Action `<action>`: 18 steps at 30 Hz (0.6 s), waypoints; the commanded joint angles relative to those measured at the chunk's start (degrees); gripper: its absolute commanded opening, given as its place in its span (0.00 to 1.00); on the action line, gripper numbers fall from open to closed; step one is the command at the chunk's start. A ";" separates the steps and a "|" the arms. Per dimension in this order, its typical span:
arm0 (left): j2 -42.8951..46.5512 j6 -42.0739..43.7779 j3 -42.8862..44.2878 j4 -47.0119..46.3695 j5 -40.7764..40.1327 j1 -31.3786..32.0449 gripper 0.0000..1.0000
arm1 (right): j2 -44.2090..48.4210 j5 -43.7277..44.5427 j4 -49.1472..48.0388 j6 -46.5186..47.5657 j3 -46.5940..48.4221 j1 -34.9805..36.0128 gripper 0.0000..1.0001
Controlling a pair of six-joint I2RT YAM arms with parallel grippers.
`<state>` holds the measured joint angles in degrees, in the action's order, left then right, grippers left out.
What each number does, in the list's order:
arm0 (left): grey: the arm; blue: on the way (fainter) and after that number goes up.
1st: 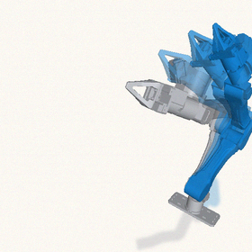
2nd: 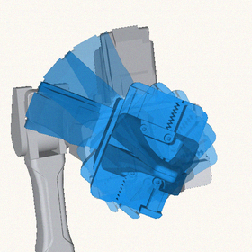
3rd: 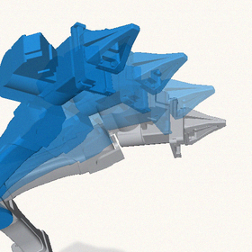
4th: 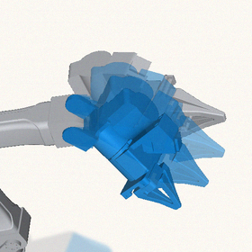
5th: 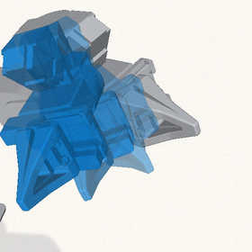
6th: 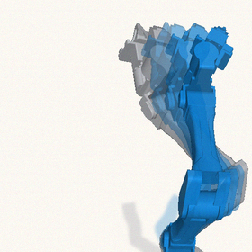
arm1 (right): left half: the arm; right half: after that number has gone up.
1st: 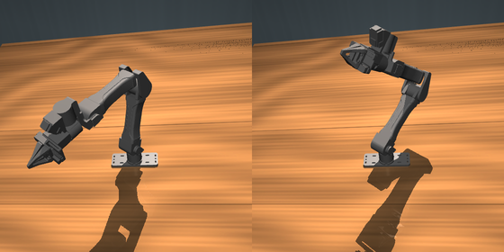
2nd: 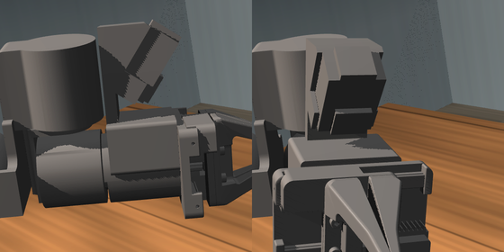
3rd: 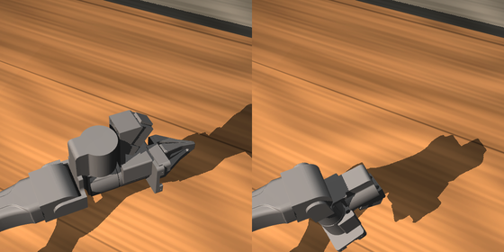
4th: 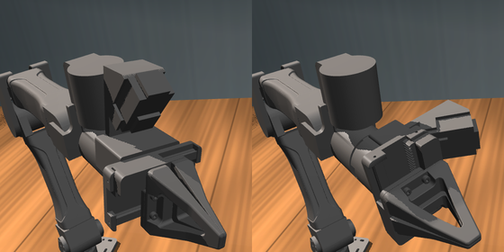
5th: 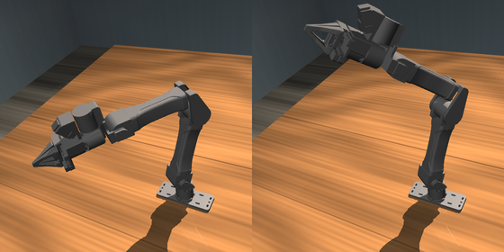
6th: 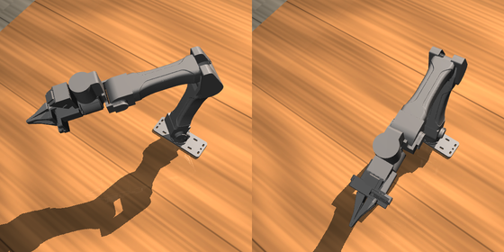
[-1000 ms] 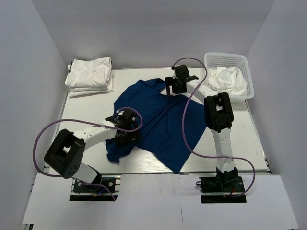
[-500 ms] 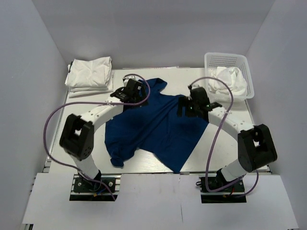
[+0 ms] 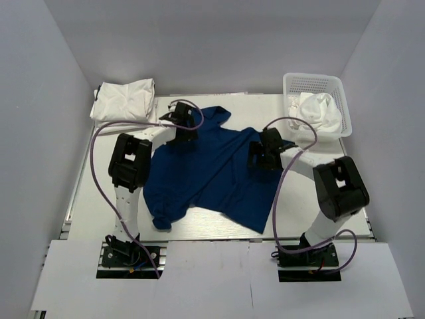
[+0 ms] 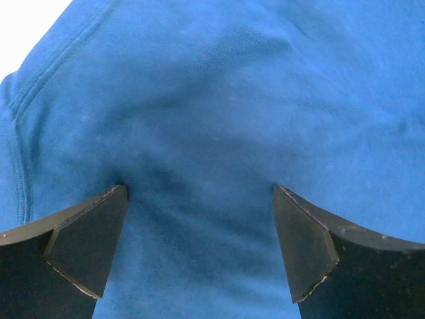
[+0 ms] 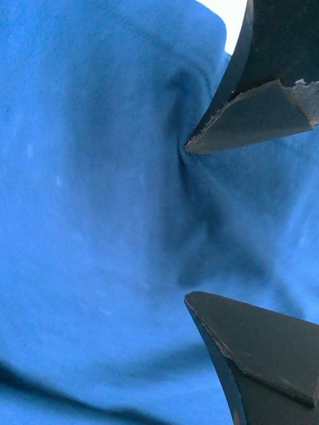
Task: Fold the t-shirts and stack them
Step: Flatten out the tshirt
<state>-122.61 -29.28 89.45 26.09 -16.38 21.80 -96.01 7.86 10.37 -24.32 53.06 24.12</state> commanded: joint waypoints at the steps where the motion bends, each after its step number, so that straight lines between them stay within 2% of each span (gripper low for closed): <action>1: -4.47 -2.88 5.45 5.98 -3.03 -3.86 1.00 | -7.15 6.81 6.33 -1.52 2.73 -2.66 0.90; 5: -6.59 -5.00 6.00 7.58 -1.72 -8.69 1.00 | -12.88 8.05 6.86 4.78 9.51 -3.46 0.90; 8: -7.30 -5.00 8.37 7.76 1.26 -9.76 1.00 | -15.96 8.93 6.85 8.91 18.45 -3.73 0.90; 10: -8.43 -3.07 11.00 7.14 2.58 -9.76 1.00 | -17.89 9.37 8.43 9.98 24.77 -3.55 0.90; 12: -8.97 -2.54 15.90 9.41 4.50 -9.76 1.00 | -17.73 9.46 9.05 14.20 27.17 -3.12 0.90; 14: -9.15 -0.17 19.60 11.08 5.40 -8.98 1.00 | -14.31 5.10 8.09 18.67 27.19 -1.97 0.90; 16: -7.04 0.71 19.62 11.09 3.91 -8.44 1.00 | -11.48 2.44 3.79 22.02 23.58 -0.83 0.90; 17: -5.64 0.71 19.62 11.09 3.90 -7.92 1.00 | -6.61 -0.79 3.00 23.16 21.41 0.30 0.90; 18: -1.88 0.71 18.14 11.70 5.47 -7.92 1.00 | -5.00 -1.61 0.38 23.96 18.86 1.45 0.90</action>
<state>-131.57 -30.15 106.91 35.05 -13.82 12.32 -109.51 12.25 15.20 -7.18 75.48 22.50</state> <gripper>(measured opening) 0.998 0.903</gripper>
